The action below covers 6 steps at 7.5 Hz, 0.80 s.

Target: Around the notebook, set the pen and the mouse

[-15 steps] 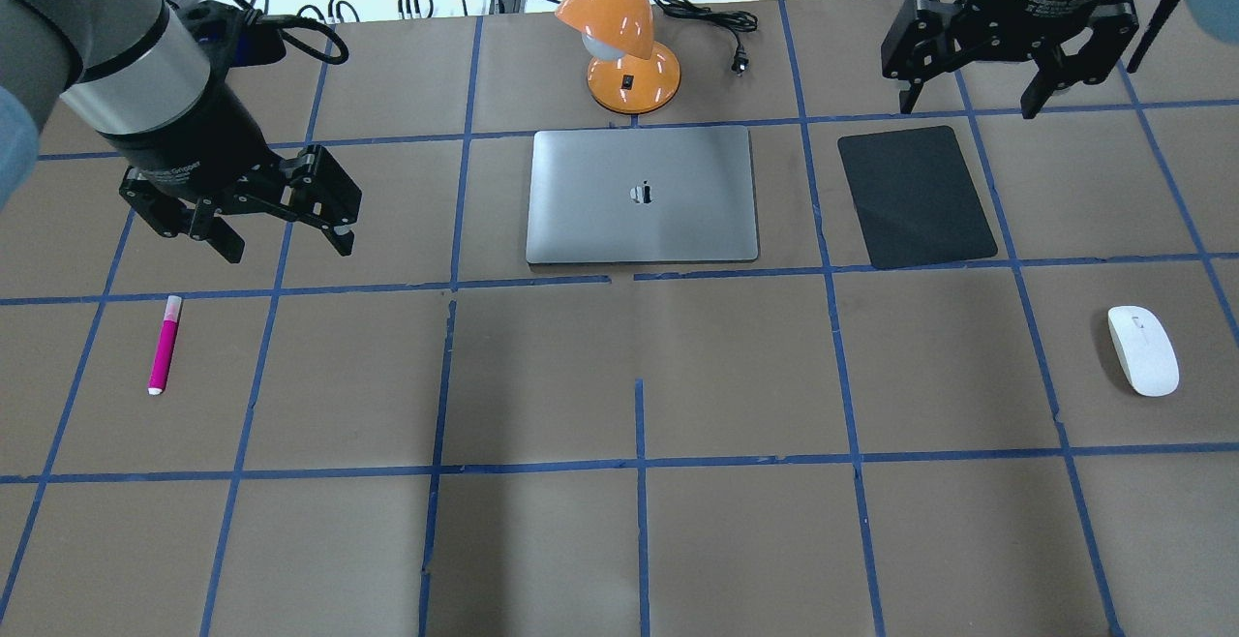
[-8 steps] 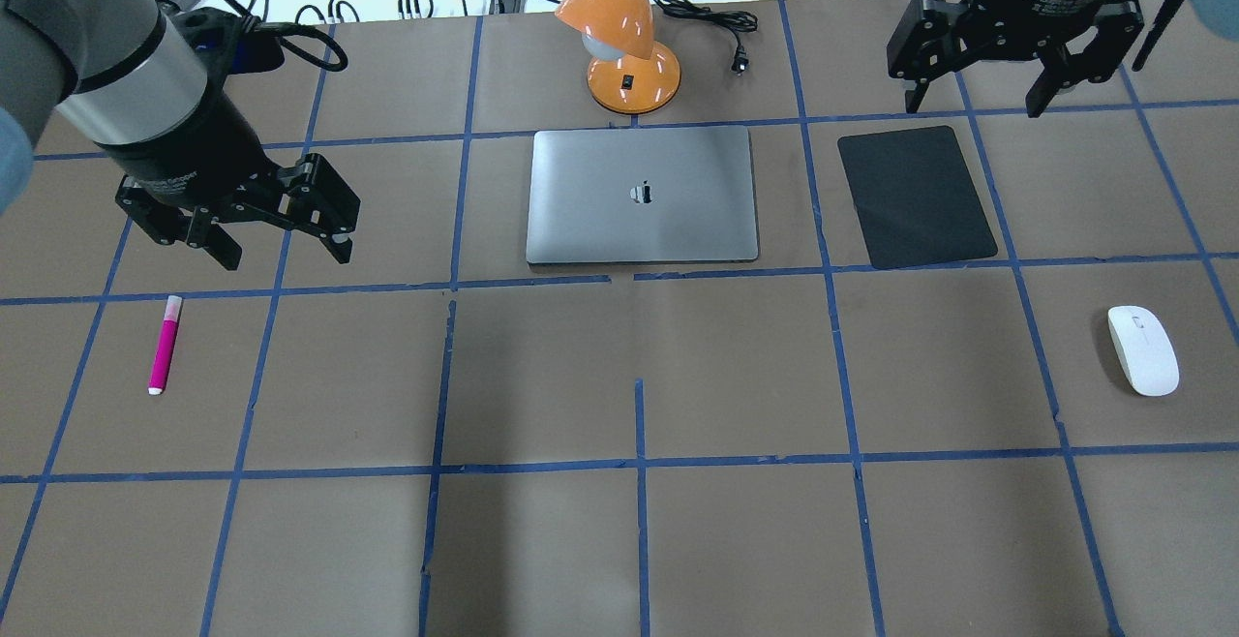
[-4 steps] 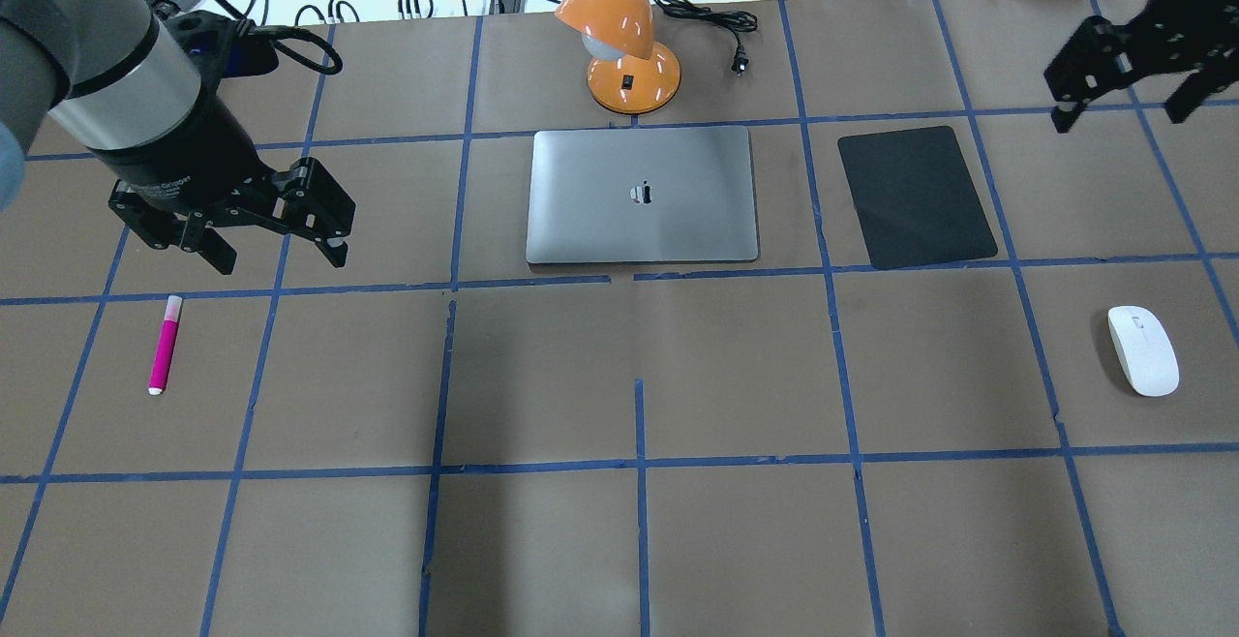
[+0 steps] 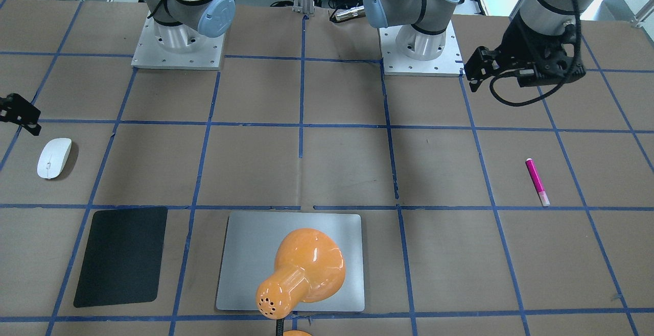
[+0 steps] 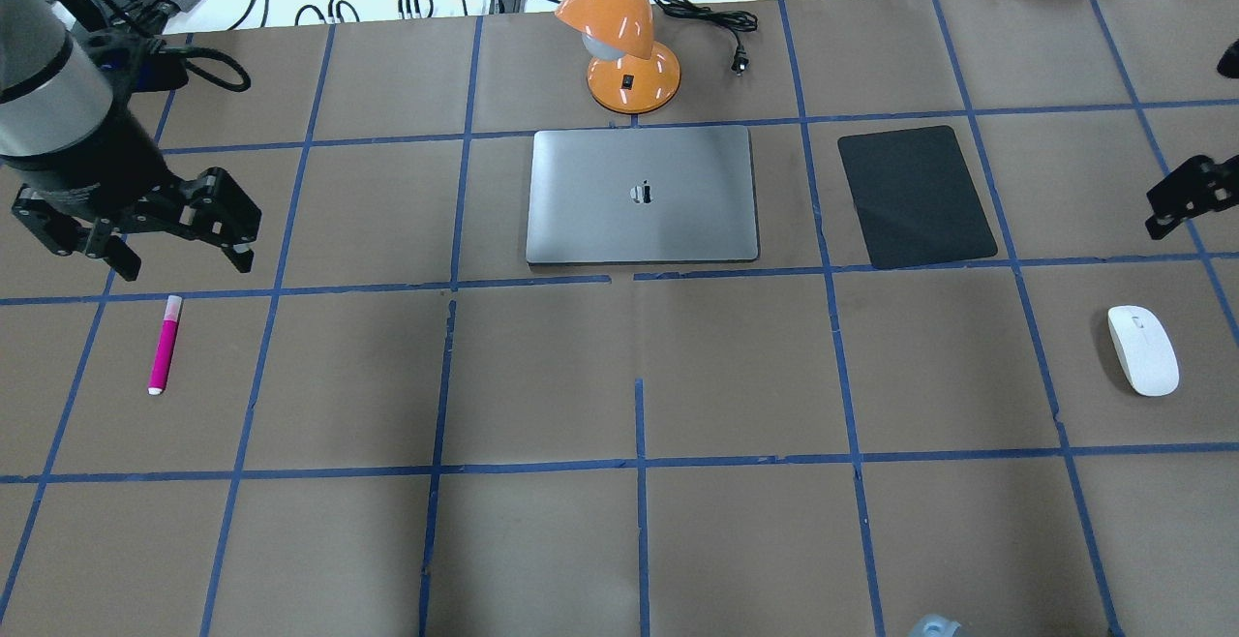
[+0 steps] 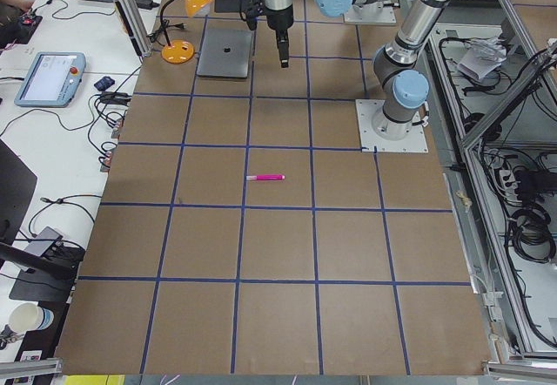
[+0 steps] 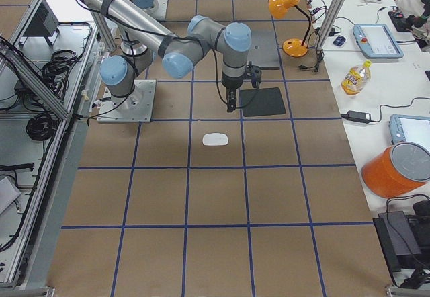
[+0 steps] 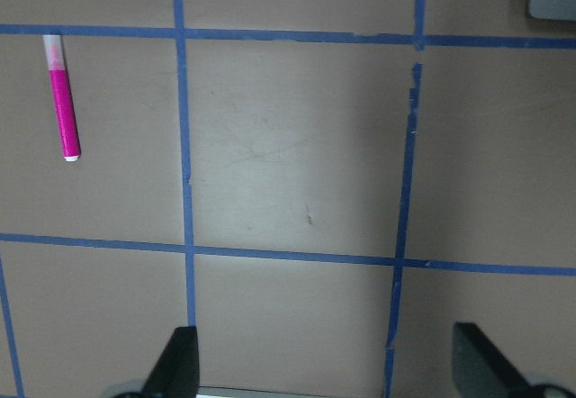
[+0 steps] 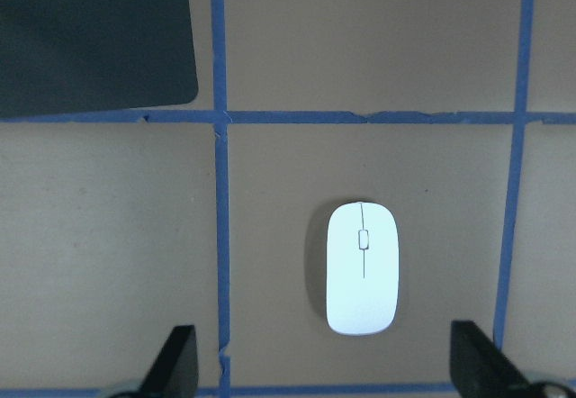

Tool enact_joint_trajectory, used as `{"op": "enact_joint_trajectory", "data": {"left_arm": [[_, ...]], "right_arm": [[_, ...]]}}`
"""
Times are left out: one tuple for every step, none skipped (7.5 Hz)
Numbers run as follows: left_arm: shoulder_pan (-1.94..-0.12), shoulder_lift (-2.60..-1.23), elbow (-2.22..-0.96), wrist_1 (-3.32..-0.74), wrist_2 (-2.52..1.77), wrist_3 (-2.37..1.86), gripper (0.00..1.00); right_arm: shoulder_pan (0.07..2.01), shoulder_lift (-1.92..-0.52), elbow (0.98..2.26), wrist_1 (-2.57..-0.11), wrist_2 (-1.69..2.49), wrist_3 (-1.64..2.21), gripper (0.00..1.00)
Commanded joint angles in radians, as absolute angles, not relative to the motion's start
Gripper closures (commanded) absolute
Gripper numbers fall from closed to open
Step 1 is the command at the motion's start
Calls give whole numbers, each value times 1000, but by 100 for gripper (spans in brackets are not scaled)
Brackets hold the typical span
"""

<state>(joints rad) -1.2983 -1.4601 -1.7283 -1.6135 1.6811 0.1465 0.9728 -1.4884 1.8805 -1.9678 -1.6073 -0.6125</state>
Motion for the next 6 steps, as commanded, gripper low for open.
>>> {"op": "enact_joint_trajectory", "data": {"left_arm": [[-1121,-1485,-1759,-1553,1684,237,0],[-1053,-1515,-1769,-1473,1684,333,0],[-996,-1546,-1796,-1401,1683,410,0],[-958,-1583,-1845,-1344,1683,484,0],[-931,-1609,-1902,-1247,1684,556,0],[-899,-1636,-1960,-1107,1683,578,0]], "right_arm": [[909,-1404,2070,-2239,-1612,-647,0],[879,-1378,2112,-2299,-1605,-673,0],[874,-1341,2127,-2362,-1605,-678,1],[832,-1310,2134,-2391,-1603,-716,1],[809,-1296,2134,-2393,-1601,-733,0],[808,-1295,2137,-2391,-1601,-733,0]]}}
